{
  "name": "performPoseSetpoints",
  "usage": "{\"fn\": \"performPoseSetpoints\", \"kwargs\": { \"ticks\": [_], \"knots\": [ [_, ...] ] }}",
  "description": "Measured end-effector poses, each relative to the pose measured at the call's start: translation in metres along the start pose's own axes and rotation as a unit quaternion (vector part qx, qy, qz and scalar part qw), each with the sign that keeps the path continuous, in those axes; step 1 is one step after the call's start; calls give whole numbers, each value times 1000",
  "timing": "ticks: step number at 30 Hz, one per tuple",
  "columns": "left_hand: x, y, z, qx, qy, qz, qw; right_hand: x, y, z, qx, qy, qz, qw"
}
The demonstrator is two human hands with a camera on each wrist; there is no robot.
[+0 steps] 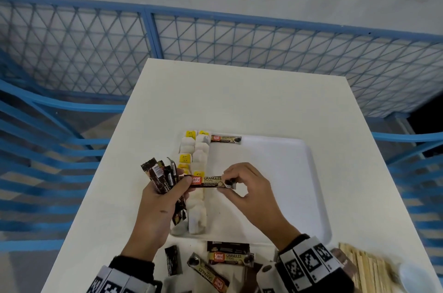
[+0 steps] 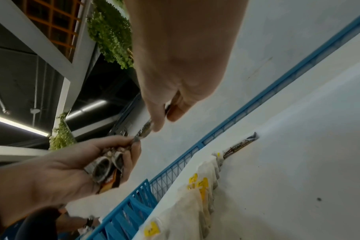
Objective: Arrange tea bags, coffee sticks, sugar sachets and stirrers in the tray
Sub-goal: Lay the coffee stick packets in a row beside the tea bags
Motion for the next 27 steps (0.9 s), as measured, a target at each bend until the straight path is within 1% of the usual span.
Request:
{"fn": "performPoseSetpoints", "kwargs": {
  "ticks": [1,2,3,4,6,7,9,14,17,19,21,24,27],
  "knots": [
    [0,0,0,2,-6,-1,1000,2,-7,-1,67,22,44,997],
    [0,0,0,5,-8,-2,1000,6,-13,-2,143,46,103,983],
    [1,0,-1,9,-8,-3,1000,10,-18,-5,205,61,161,964],
    [1,0,-1,13,-5,-3,1000,12,-22,-7,246,62,208,945],
    [1,-1,-1,25,-5,8,1000,13,-23,-8,294,45,272,915],
    [0,-1,-1,32,-11,21,999,13,-24,-8,304,36,293,906],
    [-4,-2,0,46,-21,50,997,12,-25,-7,310,28,317,896],
    [-3,-10,0,77,1,95,992,9,-34,-5,327,15,328,886],
    [-2,-17,4,104,-5,106,989,11,-37,-3,337,28,313,888],
    [-1,-16,8,99,-5,111,989,11,-40,-1,341,31,308,887],
    [0,-13,12,83,5,111,990,8,-46,4,348,16,308,885],
    [-6,-6,16,52,-8,82,995,-5,-62,12,364,-39,301,881],
    [-15,-4,19,35,-29,35,998,-18,-86,20,387,-85,244,885]
  ]
}}
Point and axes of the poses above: each hand's wrist, its own z-axis towards the middle knuckle, its own x-axis out of the palm, y = z × x, the point moved 7 cm from there along z, towards the middle knuckle
